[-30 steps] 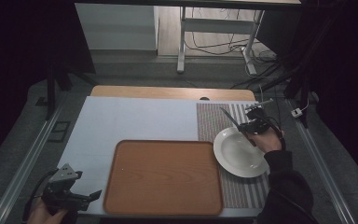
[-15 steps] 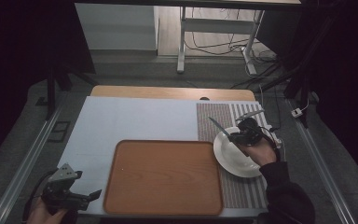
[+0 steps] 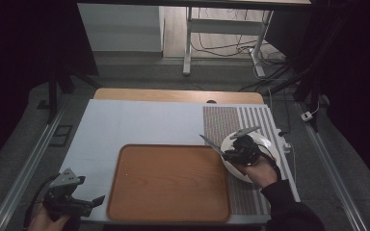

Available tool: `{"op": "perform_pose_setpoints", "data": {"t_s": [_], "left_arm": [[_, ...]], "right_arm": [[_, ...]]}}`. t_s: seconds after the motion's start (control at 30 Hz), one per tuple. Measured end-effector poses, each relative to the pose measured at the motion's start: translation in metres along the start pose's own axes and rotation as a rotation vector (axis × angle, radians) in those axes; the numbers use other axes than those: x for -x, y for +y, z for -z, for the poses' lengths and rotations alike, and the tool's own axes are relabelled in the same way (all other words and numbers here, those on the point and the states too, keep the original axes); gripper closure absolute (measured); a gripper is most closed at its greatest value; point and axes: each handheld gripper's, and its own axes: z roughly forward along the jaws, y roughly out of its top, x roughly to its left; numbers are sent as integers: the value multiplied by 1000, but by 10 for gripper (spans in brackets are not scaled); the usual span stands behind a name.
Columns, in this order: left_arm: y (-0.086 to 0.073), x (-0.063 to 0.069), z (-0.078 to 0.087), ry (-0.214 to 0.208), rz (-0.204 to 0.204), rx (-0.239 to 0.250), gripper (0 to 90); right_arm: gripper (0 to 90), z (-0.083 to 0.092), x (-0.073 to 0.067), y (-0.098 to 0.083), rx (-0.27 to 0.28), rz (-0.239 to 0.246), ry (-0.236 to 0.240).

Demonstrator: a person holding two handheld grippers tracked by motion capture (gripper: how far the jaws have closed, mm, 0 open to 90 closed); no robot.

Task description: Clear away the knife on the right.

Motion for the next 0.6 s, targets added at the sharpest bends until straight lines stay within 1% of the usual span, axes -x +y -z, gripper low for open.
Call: {"op": "perform_pose_setpoints", "data": {"t_s": [0.27, 0.37, 0.6], "left_arm": [[0, 0, 0, 4, -4, -3, 13], [0, 0, 0, 4, -4, -3, 13], [0, 1, -1, 6, -7, -3, 14]], "right_arm": [[778, -4, -36, 0, -8, 54, 42], [778, -5, -46, 0, -7, 72, 56], [778, -13, -70, -1, -33, 107, 82]]}}
